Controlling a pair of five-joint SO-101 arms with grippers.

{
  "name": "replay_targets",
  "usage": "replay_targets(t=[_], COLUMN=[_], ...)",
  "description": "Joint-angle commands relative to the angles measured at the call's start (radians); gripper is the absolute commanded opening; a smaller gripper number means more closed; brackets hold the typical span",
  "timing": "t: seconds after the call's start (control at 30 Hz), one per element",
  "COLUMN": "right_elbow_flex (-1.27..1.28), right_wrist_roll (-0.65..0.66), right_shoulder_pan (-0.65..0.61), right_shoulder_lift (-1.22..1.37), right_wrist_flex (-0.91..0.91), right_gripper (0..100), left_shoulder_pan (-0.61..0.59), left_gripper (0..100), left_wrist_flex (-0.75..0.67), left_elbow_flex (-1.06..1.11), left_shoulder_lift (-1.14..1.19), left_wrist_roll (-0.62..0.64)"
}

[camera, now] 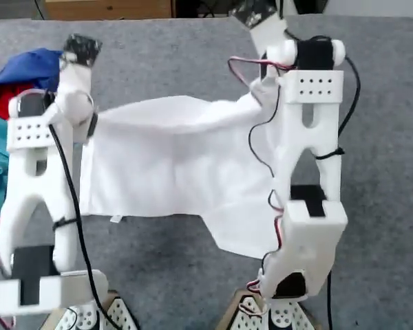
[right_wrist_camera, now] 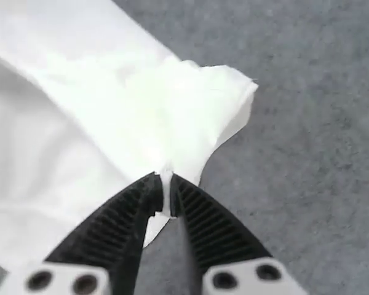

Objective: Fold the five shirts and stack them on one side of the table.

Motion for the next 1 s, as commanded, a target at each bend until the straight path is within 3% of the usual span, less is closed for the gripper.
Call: replay_targets(t=[0.0, 0.23, 0.47, 0.7, 0.83, 0.97], right_elbow_flex=[0.329, 0.984, 1.52, 1.721, 1.771, 1.805], right_wrist_roll=[0.028, 0.052, 0.135, 0.146, 0.261, 0.319], right_shoulder_pan=[-0.02, 0.023, 0.032, 0.094, 0.226, 0.25], right_shoulder_lift=[-0.254, -0.691, -1.159, -1.397, -1.403, -1.405], right_wrist_flex=[-0.069, -0.278, -0.356, -0.358, -0.362, -0.362], right_gripper=[1.3, 1.3, 1.3, 1.3, 1.3, 1.3], left_shoulder_pan=[0.002, 0.018, -0.065, -0.062, -0.062, -0.082], left_gripper=[3, 3, 3, 3, 3, 3], left_wrist_flex=[-0.054, -0.181, -0.23, -0.236, -0.236, -0.253], left_elbow_flex=[0.225, 0.601, 0.739, 0.757, 0.78, 0.782], left_shoulder_lift=[-0.149, -0.384, -0.45, -0.45, -0.45, -0.45], left_wrist_roll=[-0.008, -0.104, -0.158, -0.161, -0.161, -0.163])
